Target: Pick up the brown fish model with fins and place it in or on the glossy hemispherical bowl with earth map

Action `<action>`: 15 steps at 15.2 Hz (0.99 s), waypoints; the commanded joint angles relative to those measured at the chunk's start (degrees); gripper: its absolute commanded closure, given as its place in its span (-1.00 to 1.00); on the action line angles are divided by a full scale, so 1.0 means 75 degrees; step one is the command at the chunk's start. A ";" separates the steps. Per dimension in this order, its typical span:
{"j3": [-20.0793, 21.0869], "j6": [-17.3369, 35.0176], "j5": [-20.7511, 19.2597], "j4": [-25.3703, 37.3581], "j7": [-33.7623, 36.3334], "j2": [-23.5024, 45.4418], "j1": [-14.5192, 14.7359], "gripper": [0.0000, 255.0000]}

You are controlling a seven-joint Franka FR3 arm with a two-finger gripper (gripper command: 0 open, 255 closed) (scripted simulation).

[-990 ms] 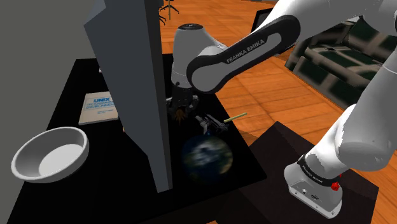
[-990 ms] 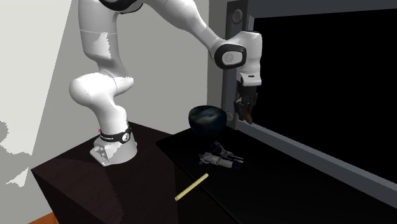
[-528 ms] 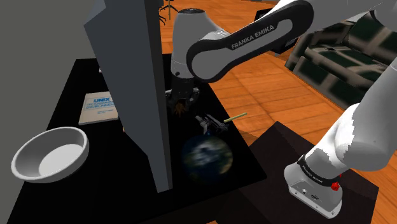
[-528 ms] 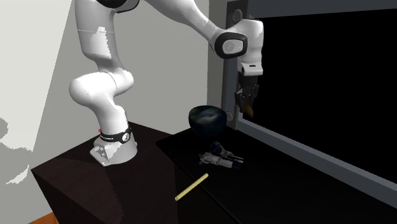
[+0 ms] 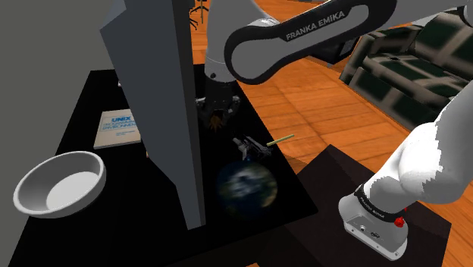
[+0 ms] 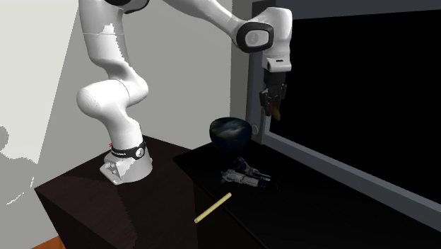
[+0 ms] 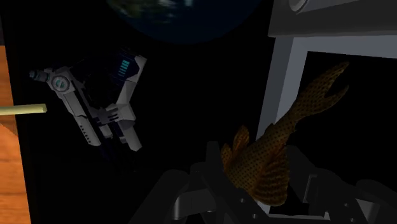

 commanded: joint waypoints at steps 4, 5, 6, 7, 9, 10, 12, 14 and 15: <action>0.0245 0.0186 0.0486 -0.1077 0.0214 -0.0989 0.0257 1.00; 0.0304 0.0223 0.0602 -0.1307 0.0270 -0.1206 0.0331 1.00; 0.0362 0.0253 0.0720 -0.1529 0.0330 -0.1420 0.0413 1.00; 0.0421 0.0278 0.0840 -0.1742 0.0392 -0.1633 0.0500 1.00; 0.0545 0.0310 0.1084 -0.2143 0.0529 -0.2049 0.0690 1.00; 0.0607 0.0317 0.1207 -0.2332 0.0604 -0.2254 0.0796 1.00; 0.0733 0.0317 0.1447 -0.2674 0.0766 -0.2642 0.1016 1.00; 0.0773 0.0550 0.1430 -0.2794 0.0782 -0.2524 0.1013 1.00; 0.0796 0.0666 0.1421 -0.2851 0.0790 -0.2463 0.1009 1.00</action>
